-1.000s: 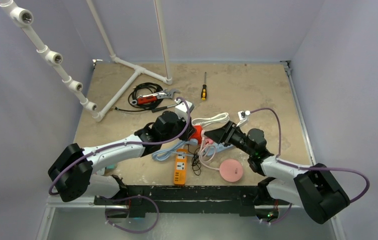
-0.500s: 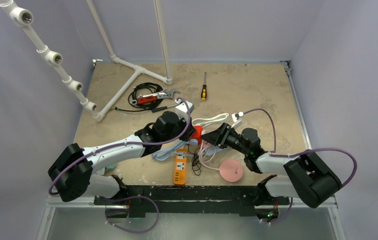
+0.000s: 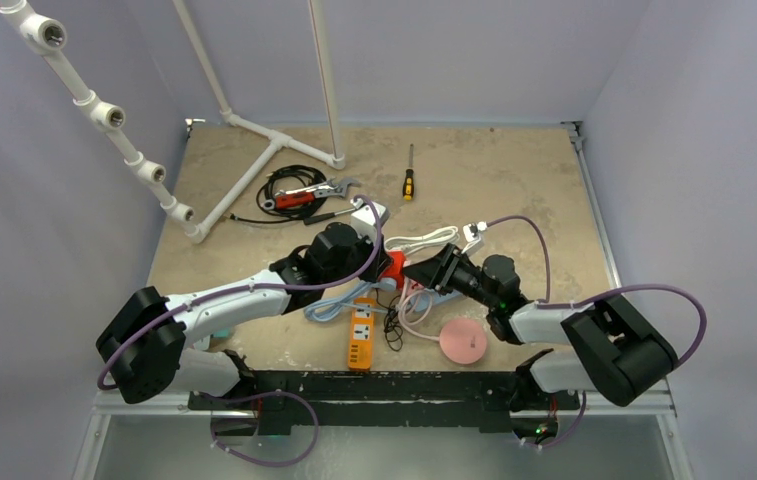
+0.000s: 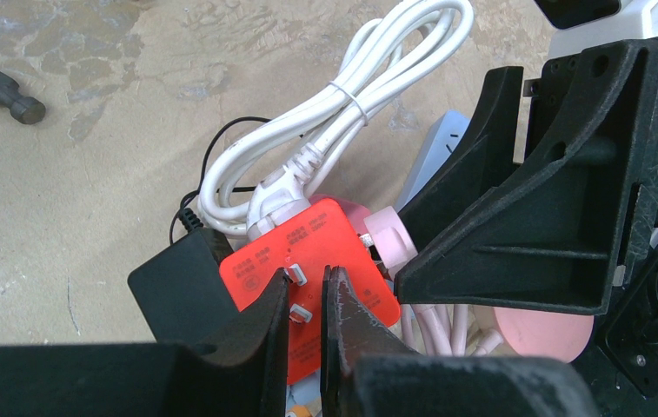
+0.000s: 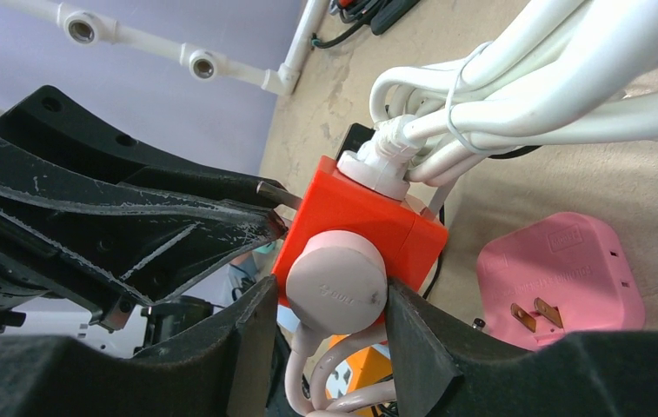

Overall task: Pull the plug off the socket
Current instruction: Remove the plug from the socket.

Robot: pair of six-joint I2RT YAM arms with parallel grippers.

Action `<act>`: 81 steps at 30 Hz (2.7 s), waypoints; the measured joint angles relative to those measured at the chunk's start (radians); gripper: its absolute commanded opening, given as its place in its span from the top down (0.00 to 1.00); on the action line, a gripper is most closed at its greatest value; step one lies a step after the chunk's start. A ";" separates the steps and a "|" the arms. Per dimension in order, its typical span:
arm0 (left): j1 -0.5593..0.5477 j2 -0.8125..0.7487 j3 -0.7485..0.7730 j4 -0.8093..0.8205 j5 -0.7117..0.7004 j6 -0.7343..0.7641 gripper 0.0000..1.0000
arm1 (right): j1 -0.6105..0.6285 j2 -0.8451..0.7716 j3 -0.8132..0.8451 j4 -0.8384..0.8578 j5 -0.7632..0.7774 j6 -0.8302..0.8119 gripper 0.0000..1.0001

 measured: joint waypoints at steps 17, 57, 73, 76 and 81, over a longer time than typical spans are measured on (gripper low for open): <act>0.000 0.000 0.000 -0.004 -0.004 0.010 1.00 | -0.001 0.068 0.000 0.076 -0.005 0.037 0.56; -0.048 0.029 0.076 -0.021 -0.074 -0.002 1.00 | -0.008 -0.348 0.016 -0.379 0.138 -0.058 1.00; -0.051 0.043 0.079 -0.031 -0.137 0.001 1.00 | -0.008 -0.303 0.129 -0.549 0.146 -0.227 1.00; -0.051 0.044 0.079 -0.028 -0.134 0.001 1.00 | -0.006 -0.309 0.134 -0.566 0.160 -0.233 1.00; -0.051 0.044 0.079 -0.024 -0.132 0.002 1.00 | -0.006 -0.309 0.143 -0.583 0.163 -0.238 1.00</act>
